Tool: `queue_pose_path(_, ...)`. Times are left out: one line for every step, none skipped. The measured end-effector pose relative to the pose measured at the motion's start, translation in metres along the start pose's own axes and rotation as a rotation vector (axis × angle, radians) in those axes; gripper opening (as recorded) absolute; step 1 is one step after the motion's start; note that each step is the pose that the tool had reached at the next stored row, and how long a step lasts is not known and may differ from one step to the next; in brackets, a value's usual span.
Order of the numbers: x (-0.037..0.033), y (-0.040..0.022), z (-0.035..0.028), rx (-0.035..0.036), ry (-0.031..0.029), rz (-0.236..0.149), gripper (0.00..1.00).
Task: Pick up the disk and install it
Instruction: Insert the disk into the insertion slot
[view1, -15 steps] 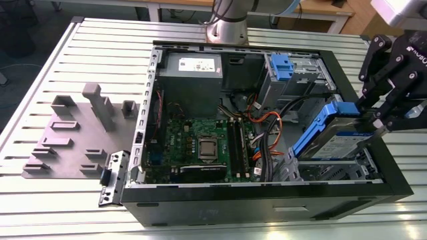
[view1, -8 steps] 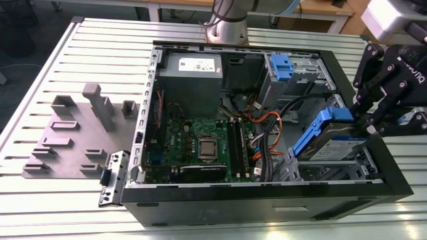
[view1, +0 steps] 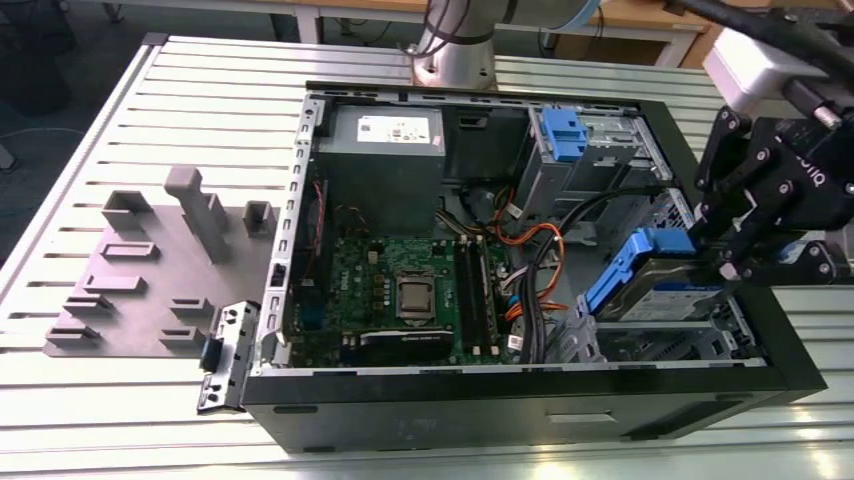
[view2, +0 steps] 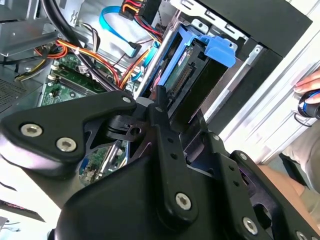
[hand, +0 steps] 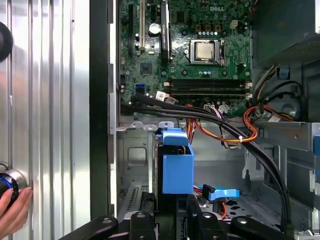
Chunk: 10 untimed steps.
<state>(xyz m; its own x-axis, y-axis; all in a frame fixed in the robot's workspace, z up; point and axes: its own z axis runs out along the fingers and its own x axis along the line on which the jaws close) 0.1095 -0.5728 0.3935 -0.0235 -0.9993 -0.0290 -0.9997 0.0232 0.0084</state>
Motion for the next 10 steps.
queue_pose_path(0.0001,0.0,0.0018,0.0,0.0001,0.0,0.35)
queue_pose_path(0.0001,0.0,0.0036,0.0,0.0002,0.0,0.35)
queue_pose_path(0.0002,0.0,0.0054,0.0,0.0002,0.0,0.35)
queue_pose_path(0.0002,-0.0001,0.0072,0.0,0.0001,0.0,0.35)
queue_pose_path(0.0003,-0.0001,0.0091,0.0,0.0003,0.0,0.35)
queue_pose_path(0.0003,-0.0001,0.0109,0.0,0.0003,0.0,0.35)
queue_pose_path(0.0004,-0.0001,0.0127,0.0,0.0004,0.0,0.35)
queue_pose_path(0.0004,-0.0001,0.0145,0.0,0.0004,0.0,0.35)
queue_pose_path(0.0005,-0.0001,0.0163,0.0,0.0005,0.0,0.35)
queue_pose_path(0.0005,-0.0002,0.0181,0.0,0.0004,0.0,0.35)
